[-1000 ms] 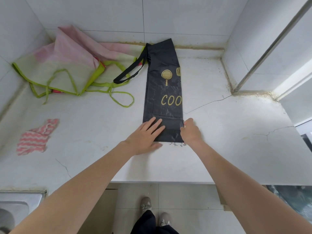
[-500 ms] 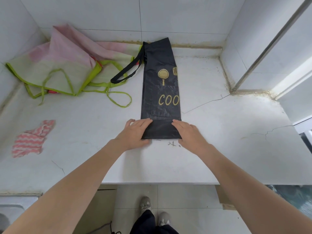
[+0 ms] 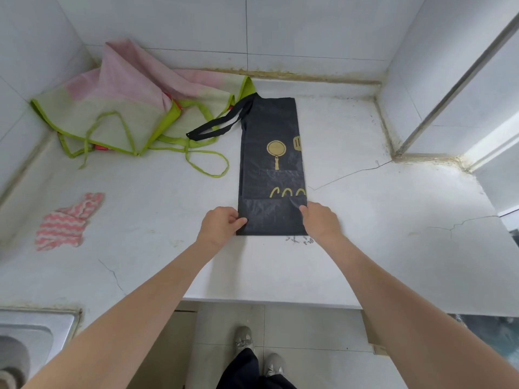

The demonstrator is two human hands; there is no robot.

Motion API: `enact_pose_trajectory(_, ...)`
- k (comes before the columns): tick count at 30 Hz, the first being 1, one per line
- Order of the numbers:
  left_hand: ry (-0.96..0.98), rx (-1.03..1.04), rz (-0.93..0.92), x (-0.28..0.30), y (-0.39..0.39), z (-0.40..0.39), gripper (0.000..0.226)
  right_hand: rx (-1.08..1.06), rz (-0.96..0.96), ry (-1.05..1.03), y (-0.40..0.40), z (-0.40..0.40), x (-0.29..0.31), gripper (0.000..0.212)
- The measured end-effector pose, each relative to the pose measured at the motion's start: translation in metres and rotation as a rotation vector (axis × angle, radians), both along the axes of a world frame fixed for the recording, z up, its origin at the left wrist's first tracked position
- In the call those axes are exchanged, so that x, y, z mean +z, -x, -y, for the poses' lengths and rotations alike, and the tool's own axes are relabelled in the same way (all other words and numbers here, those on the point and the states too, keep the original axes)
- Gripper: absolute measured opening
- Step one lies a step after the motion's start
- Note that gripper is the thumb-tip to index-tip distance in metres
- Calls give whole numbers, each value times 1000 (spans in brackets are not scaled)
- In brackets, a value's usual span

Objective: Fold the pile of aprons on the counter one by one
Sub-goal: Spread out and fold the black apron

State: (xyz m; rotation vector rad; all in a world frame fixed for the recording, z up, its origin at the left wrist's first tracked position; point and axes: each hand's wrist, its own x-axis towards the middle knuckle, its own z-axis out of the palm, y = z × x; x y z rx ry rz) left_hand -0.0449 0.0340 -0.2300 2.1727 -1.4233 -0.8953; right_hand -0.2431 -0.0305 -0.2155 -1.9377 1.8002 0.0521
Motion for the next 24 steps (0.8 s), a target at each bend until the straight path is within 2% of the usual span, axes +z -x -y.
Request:
enact_pose_trajectory(2,-6,-20,99,2,5,-5,22,10,-77,-5,-4,0,0,37)
enact_pose_trajectory(4,128,-191,494,-1,10,-8,50,13,-112,-26,-8,2,2,36)
enact_pose_trajectory(6,316,-434,693,-3,13,-6,70,-6,-106,-67,-8,4,5,36)
enact_pose_trajectory(8,190,-739,770,-3,17,-4,71,-61,-49,-101,-5,6,4,32)
enact_pose_trajectory(10,-118,-821,727,1,17,0,66,-99,52,-63,-1,5,4,23)
enact_pose_trajectory(11,-160,-811,700,3,16,3,67,-76,80,18,2,1,6,25)
enact_pose_trajectory(12,-165,-804,671,4,15,6,70,15,70,135,6,-3,7,34)
enact_pose_trajectory(14,-172,-804,583,6,9,9,77,370,-16,295,18,-8,5,59)
enact_pose_trajectory(16,-146,-791,498,6,2,11,79,631,-129,186,25,-13,0,72)
enact_pose_trajectory(17,-119,-769,453,6,-1,11,78,655,-177,117,26,-13,-3,74)
enact_pose_trajectory(19,-56,-689,354,7,-4,11,76,609,-176,100,24,-6,-8,74)
enact_pose_trajectory(21,-6,-555,235,4,-10,11,67,572,-91,163,18,1,-6,67)
enact_pose_trajectory(24,62,-316,9,7,-19,13,43,322,204,95,17,14,3,42)
